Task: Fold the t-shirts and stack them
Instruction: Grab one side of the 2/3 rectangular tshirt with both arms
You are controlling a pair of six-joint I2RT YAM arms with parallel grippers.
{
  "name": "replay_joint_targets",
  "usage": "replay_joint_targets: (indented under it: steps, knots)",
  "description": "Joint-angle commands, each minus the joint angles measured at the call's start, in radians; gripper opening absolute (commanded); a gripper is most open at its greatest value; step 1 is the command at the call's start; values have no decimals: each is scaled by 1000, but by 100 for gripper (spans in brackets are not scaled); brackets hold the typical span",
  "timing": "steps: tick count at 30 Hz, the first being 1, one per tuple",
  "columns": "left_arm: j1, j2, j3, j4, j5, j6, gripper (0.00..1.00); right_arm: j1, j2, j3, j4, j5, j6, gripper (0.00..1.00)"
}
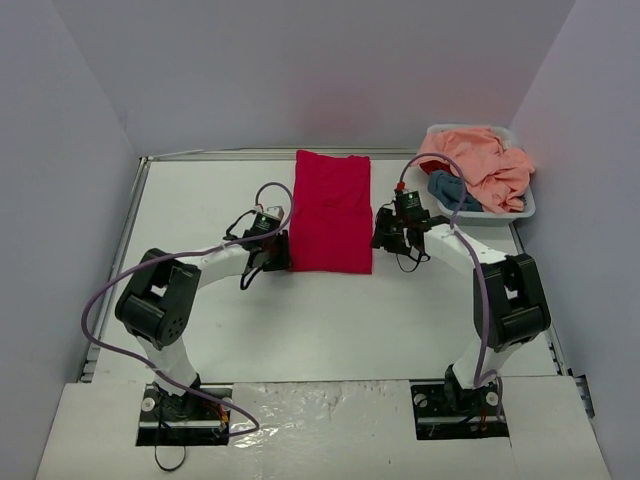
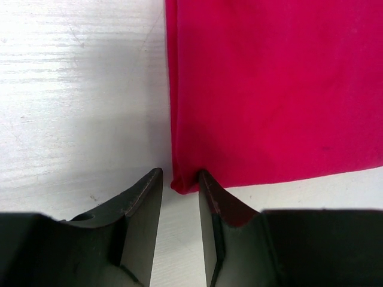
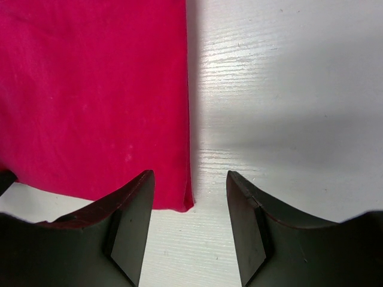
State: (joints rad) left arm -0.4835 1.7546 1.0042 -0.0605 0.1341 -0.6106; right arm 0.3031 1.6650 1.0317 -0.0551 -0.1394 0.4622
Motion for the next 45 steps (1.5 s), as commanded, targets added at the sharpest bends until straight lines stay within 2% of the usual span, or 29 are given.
replay_joint_targets:
  steps: [1, 3, 13, 16, 18, 21, 45]
  knots:
    - [-7, 8, 16, 27, 12, -11, 29, 11, 10, 2, 12, 1, -8, 47]
    - [-15, 11, 17, 27, 12, -11, 25, 13, 13, 1, 14, -2, -7, 47]
    - [-23, 31, 24, 22, 7, -9, 22, 27, 42, -18, 44, -32, -2, 47]
    - [-23, 32, 22, 21, 4, -6, 16, 27, 55, -18, 46, -34, -2, 46]
    - [-23, 33, 22, 19, 4, -5, 7, 28, 59, -19, 44, -34, 0, 46]
    - [-23, 34, 24, 18, 5, -2, 3, 28, 67, -19, 46, -37, 0, 46]
    - [-24, 40, 19, 30, 18, 6, 2, 103, 119, -78, 92, -6, 32, 42]
